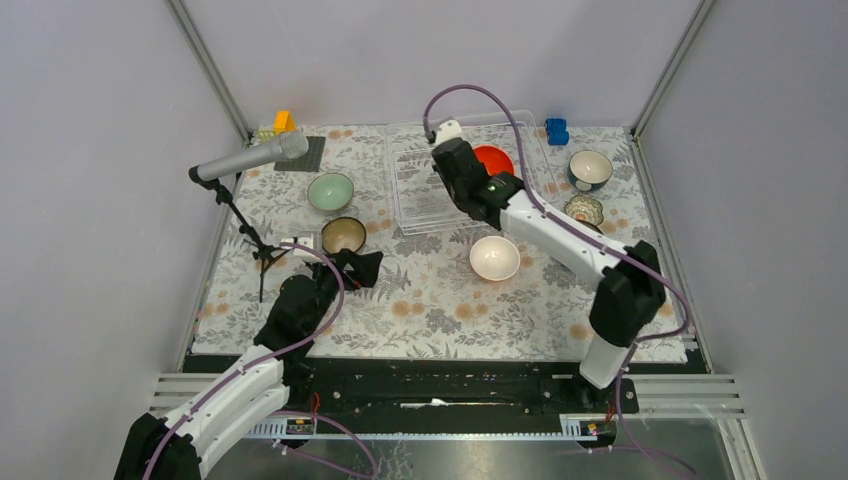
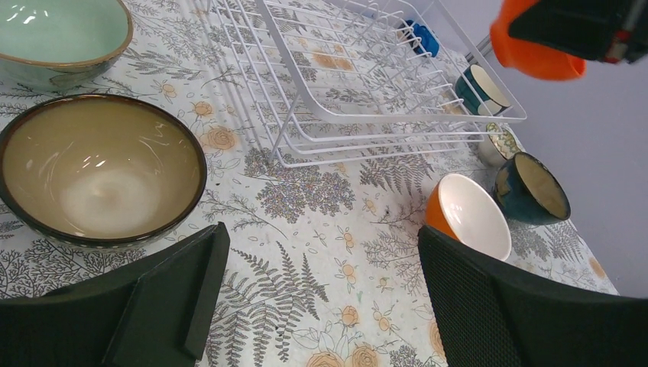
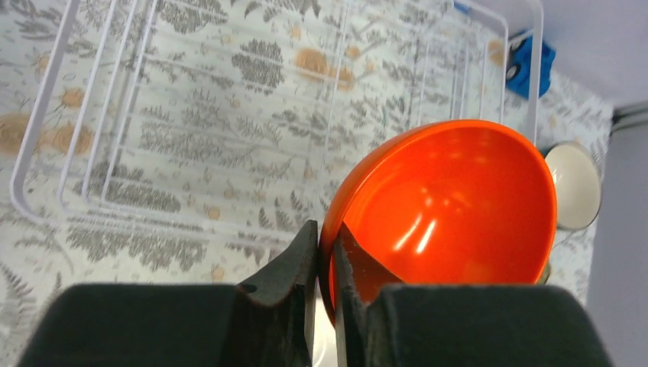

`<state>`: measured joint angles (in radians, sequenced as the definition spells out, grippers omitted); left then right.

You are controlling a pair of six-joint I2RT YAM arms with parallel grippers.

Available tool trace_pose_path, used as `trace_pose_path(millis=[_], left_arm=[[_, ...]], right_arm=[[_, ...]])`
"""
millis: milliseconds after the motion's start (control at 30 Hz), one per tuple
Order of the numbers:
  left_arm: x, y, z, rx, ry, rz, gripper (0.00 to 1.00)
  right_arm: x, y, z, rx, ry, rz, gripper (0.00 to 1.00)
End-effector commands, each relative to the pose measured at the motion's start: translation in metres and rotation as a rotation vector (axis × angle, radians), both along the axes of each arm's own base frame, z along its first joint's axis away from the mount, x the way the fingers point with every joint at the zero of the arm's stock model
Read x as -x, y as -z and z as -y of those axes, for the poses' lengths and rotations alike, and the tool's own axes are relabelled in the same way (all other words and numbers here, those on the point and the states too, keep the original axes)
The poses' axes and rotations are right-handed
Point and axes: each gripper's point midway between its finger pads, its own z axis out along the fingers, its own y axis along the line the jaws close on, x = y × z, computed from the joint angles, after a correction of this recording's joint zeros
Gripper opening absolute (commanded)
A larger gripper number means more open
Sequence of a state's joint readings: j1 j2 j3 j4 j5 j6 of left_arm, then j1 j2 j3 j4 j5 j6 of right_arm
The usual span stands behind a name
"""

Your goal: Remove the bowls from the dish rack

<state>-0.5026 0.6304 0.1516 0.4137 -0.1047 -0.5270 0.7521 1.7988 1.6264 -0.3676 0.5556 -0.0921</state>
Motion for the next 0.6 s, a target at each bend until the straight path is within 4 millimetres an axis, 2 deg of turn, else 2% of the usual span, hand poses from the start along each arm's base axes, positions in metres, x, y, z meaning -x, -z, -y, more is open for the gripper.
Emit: trace_pose_path(millis=[0, 33, 100, 233, 400, 567], left_arm=[[-0.002, -0.019, 0.004, 0.021, 0.019, 0.061, 0.99], [-0.002, -0.018, 0.005, 0.020, 0.020, 0.060, 0.99], [-0.002, -0.018, 0.006, 0.021, 0.025, 0.058, 0.99], [-0.003, -0.014, 0.010, 0.020, 0.040, 0.045, 0.99], [-0.003, -0.008, 0.021, 0.008, 0.096, 0.025, 0.99], [0.005, -0.005, 0.043, 0.000, 0.233, 0.028, 0.98]], right_arm=[[0.037, -0.027, 0.014, -0.185, 0.044, 0.000, 0.00], [0.045, -0.030, 0.020, -0.209, 0.047, 0.001, 0.00], [0.061, -0.024, 0.031, -0.229, 0.054, -0.015, 0.00], [0.087, -0.001, 0.042, -0.250, 0.032, -0.078, 0.00], [0.113, 0.027, 0.039, -0.281, -0.024, -0.187, 0.00], [0.126, 0.060, 0.032, -0.250, -0.065, -0.305, 0.00]])
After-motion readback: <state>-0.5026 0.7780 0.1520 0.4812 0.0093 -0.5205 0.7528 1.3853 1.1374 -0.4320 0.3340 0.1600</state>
